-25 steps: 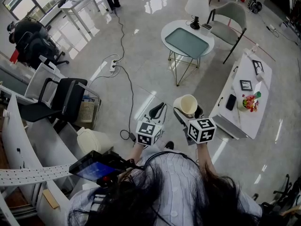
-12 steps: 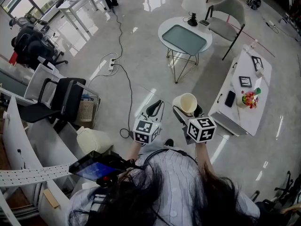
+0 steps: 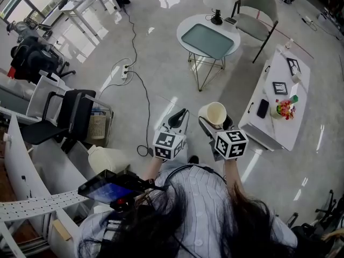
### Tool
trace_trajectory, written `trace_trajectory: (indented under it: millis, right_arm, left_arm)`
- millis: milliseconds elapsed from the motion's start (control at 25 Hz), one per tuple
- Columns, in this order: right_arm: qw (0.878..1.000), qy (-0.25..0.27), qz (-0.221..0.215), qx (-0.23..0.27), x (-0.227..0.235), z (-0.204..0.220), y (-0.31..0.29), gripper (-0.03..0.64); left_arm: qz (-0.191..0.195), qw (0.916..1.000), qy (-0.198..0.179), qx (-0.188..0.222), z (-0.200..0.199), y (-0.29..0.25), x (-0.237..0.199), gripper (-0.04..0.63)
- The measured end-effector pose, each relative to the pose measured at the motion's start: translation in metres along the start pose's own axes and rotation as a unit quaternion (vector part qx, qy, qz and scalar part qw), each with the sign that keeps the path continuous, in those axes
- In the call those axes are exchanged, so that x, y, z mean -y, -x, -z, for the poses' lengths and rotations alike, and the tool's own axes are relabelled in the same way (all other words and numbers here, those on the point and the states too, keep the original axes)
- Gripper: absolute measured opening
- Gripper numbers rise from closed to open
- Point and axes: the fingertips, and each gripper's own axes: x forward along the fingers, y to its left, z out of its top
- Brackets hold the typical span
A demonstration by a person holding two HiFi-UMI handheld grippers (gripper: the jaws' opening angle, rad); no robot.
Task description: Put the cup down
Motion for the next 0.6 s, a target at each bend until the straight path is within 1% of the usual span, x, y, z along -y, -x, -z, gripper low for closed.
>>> trace_trajectory:
  millis: [200, 320, 600]
  right_arm:
    - [1.0, -0.005, 0.005, 0.001, 0.013, -0.01, -0.021, 0.399]
    - [1.0, -0.004, 0.003, -0.002, 0.018, -0.018, -0.042, 0.399]
    - [1.0, -0.007, -0.002, -0.002, 0.025, -0.051, -0.097, 0.399]
  left_arm:
    - [0.003, 0.9999, -0.01, -0.008, 0.0, -0.014, -0.016, 0.02]
    - [-0.003, 0.9999, -0.008, -0.011, -0.002, -0.027, -0.036, 0.02]
    - [-0.008, 0.9999, -0.005, -0.01, -0.025, -0.061, -0.088, 0.02]
